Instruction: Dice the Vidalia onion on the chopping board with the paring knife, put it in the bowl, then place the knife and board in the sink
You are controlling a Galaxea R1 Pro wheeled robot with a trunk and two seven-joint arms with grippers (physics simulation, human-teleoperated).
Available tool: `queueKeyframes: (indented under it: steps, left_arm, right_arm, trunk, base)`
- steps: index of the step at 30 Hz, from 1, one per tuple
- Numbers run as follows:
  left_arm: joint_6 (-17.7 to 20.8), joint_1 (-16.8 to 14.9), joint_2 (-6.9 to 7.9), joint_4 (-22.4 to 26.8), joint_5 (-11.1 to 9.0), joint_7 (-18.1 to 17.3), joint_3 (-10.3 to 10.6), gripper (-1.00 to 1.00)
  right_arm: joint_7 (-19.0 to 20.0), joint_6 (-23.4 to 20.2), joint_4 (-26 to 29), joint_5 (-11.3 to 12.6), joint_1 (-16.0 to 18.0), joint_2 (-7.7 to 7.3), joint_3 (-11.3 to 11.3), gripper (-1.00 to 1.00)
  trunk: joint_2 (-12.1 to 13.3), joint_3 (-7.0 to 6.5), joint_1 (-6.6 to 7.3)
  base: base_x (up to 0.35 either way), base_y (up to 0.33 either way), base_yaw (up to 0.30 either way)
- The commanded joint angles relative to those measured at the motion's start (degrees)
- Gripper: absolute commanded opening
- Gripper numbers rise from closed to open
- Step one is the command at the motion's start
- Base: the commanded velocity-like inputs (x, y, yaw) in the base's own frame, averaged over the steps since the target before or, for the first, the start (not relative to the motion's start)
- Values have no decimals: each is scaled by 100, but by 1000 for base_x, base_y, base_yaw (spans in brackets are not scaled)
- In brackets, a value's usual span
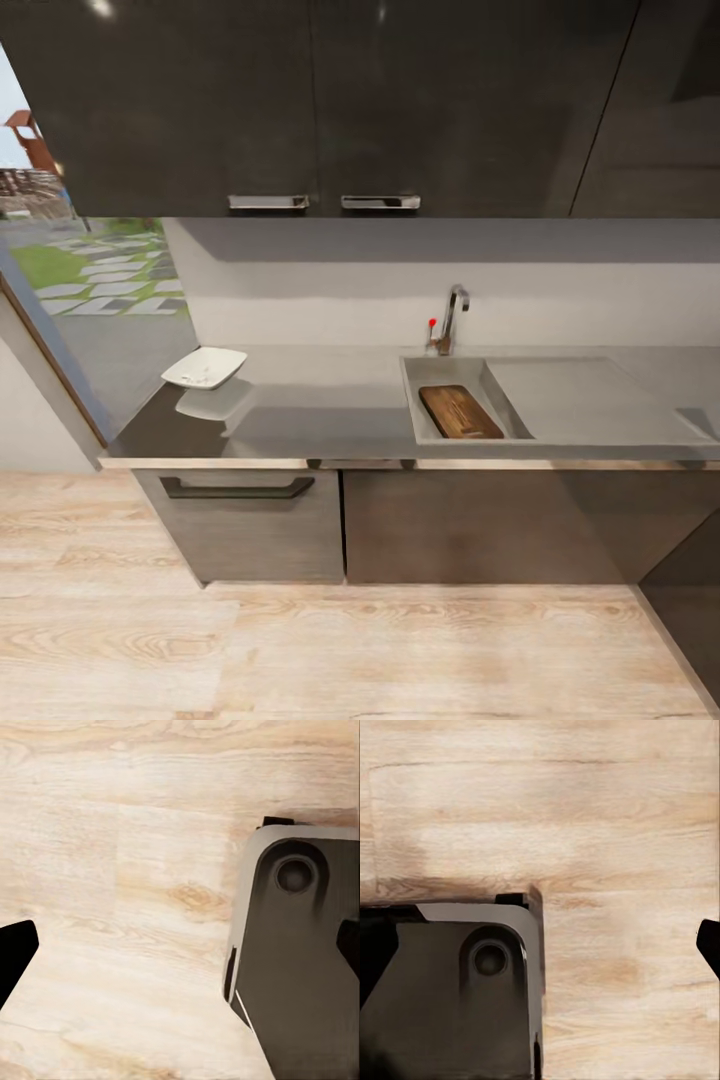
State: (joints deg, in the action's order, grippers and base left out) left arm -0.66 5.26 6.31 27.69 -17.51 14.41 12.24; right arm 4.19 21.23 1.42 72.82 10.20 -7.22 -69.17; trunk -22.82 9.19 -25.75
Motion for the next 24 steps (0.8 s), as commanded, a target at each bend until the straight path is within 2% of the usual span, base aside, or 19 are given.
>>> queueKeyframes:
  steps: [1,5,9,13,14,15,18,24]
  left_arm:
    - [-6,-3,27,-135,-56,44,52,100]
    - [2,-5,94,-736,-73,38,58,100]
    - [-4,-7,79,-1193,-75,33,73,100]
    - [-12,-5,79,-1560,-63,16,104,100]
    - [-9,-6,72,-1779,-66,-7,109,100]
    - [-7,-7,58,-1896,-67,-14,110,100]
    - [-4,-2,-120,-2509,-68,-25,111,100]
    - [-4,1,-171,-2627,-68,-26,104,100]
  right_arm:
    - [33,-11,1,86,-25,-4,-24,100]
    - [38,-279,-1,126,-63,-1,-26,100]
    - [41,-592,-1,134,-97,2,-23,100]
    - [50,-677,-1,135,-120,-14,-18,100]
    - [53,-685,2,137,-122,-12,-18,100]
    - [54,-687,1,139,-122,-12,-17,100]
    - [49,-690,1,144,-123,-16,-17,100]
    - [27,-710,8,159,-123,-12,-4,100]
  trunk:
    - [-10,0,-4]
    - [-10,-36,-4]
    - [-10,-73,-4]
    - [-10,-110,-4]
    - [-10,-120,-4]
    - [-10,-129,-4]
    - [-10,-157,-4]
    - [-10,-212,-4]
  base:
    - [0,0,0]
    - [0,0,0]
    - [0,0,0]
    - [0,0,0]
    - [0,0,0]
    - [0,0,0]
    - [0,0,0]
    - [0,0,0]
